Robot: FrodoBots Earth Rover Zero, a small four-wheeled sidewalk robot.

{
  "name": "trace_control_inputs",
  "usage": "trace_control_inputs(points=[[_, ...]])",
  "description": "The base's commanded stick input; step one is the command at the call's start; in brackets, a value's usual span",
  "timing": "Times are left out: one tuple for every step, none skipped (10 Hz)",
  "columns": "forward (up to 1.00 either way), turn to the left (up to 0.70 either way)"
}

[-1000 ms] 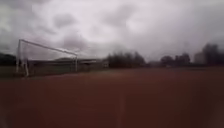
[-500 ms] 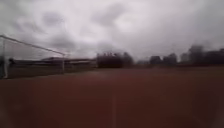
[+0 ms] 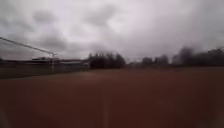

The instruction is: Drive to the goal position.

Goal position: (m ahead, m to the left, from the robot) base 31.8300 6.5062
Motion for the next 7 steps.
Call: trace_control_inputs(points=[[0.85, 0.0], [0.85, 0.0], [0.85, 0.0], [0.85, 0.0], [0.85, 0.0], [0.85, 0.0], [0.85, 0.0]])
